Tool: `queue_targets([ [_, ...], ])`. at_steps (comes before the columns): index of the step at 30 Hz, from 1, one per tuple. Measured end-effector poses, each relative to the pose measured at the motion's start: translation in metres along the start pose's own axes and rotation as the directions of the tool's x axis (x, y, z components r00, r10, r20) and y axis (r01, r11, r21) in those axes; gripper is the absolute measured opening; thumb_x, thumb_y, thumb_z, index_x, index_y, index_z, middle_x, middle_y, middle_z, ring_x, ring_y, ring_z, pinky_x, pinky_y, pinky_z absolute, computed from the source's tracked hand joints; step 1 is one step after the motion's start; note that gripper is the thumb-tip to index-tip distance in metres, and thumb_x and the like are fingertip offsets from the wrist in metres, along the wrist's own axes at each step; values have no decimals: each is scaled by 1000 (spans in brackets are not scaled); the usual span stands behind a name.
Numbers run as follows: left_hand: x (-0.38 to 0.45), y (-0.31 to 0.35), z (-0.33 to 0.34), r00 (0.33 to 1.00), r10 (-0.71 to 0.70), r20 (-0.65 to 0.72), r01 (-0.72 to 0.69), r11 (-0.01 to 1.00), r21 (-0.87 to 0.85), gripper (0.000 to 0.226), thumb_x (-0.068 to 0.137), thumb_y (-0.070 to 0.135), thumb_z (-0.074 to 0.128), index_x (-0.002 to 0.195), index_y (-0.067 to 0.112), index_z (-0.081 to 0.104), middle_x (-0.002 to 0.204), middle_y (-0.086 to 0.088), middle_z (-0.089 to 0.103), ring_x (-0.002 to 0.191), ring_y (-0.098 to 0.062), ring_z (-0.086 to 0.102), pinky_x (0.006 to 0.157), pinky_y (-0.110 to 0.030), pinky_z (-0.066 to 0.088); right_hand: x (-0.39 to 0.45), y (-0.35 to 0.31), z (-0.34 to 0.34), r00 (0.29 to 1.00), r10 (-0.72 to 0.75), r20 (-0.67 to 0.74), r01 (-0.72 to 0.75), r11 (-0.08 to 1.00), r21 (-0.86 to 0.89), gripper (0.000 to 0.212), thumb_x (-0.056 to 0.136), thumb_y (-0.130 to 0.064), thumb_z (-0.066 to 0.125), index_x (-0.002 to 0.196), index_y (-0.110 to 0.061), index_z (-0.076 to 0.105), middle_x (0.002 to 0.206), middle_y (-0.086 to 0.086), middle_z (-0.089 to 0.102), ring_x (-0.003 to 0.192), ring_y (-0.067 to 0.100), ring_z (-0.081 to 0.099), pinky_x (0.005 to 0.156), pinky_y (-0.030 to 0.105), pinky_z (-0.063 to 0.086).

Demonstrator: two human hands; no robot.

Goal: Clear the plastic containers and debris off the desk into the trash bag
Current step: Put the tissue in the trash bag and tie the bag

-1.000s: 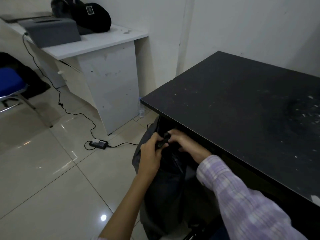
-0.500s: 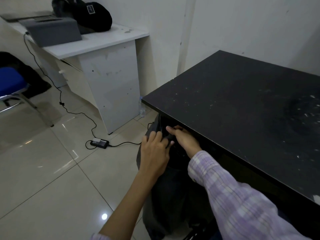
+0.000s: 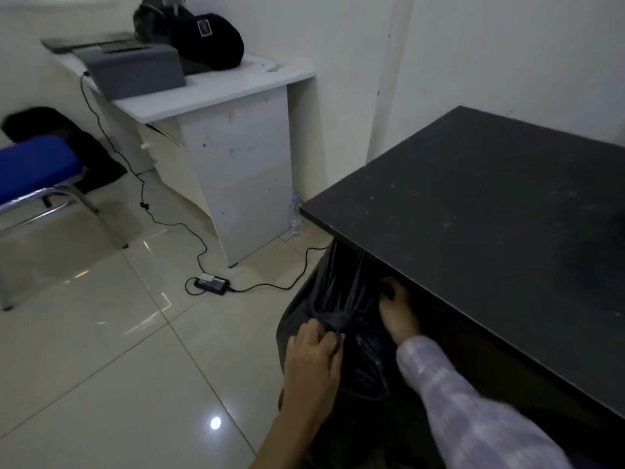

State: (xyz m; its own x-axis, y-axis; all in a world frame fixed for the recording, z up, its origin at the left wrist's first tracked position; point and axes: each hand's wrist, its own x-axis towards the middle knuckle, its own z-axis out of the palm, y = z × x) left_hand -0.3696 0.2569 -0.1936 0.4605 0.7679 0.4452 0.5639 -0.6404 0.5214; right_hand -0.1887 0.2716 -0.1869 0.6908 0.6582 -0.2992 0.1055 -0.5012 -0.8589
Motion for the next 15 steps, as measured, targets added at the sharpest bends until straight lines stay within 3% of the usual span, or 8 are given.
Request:
queue_targets([
  [2,11,-8,0,1000,-17,2,17,999,-41,20,85,13,67,68,5,60,82,-4,53,73,-21,52,58,-35,48,-7,8,6,994,-75,-82,78,996,37,33,96,-25,47,128,-19,53,132,4,55,121,26,51,103,35,38],
  [4,12,-14,-3,1000,-7,17,8,998,-60,17,85,16,67,73,4,65,104,-6,60,87,-19,54,61,-32,52,-18,7,6,945,-312,-101,316,948,23,24,92,-16,52,113,-25,59,115,-6,62,107,16,57,94,31,43],
  [6,16,-19,-6,998,42,38,-41,999,-22,11,82,17,71,75,8,68,126,-4,59,95,-18,54,60,-28,53,-28,-2,-1,816,-577,-15,578,816,18,35,82,1,54,105,-25,61,108,-14,59,95,6,56,86,23,45],
  [8,24,-23,-10,997,53,57,-52,998,-27,12,80,16,71,72,9,66,134,-3,55,95,-20,57,56,-28,52,-33,-9,-9,665,-731,154,743,668,-41,45,71,2,56,111,-19,61,122,-16,54,110,1,52,93,15,40],
  [11,35,-28,-14,994,95,59,-92,994,-57,12,80,14,68,71,5,68,134,-6,56,103,-27,58,71,-33,53,-34,-12,-11,546,-748,378,834,442,-330,55,68,-23,63,122,-26,57,134,-18,49,127,0,37,105,18,25],
  [13,43,-32,-14,984,157,79,-149,984,-102,13,80,12,67,76,2,73,129,-11,59,114,-32,55,90,-42,49,-34,-12,-11,545,-718,433,815,330,-477,55,71,-41,63,125,-30,55,126,-19,55,121,2,39,101,26,28],
  [15,49,-31,-13,970,214,116,-194,967,-162,11,81,7,67,82,-2,74,121,-15,63,120,-31,53,100,-45,43,-32,-12,-11,551,-719,424,793,294,-533,46,76,-44,60,120,-28,60,110,-15,63,108,9,48,90,27,32],
])
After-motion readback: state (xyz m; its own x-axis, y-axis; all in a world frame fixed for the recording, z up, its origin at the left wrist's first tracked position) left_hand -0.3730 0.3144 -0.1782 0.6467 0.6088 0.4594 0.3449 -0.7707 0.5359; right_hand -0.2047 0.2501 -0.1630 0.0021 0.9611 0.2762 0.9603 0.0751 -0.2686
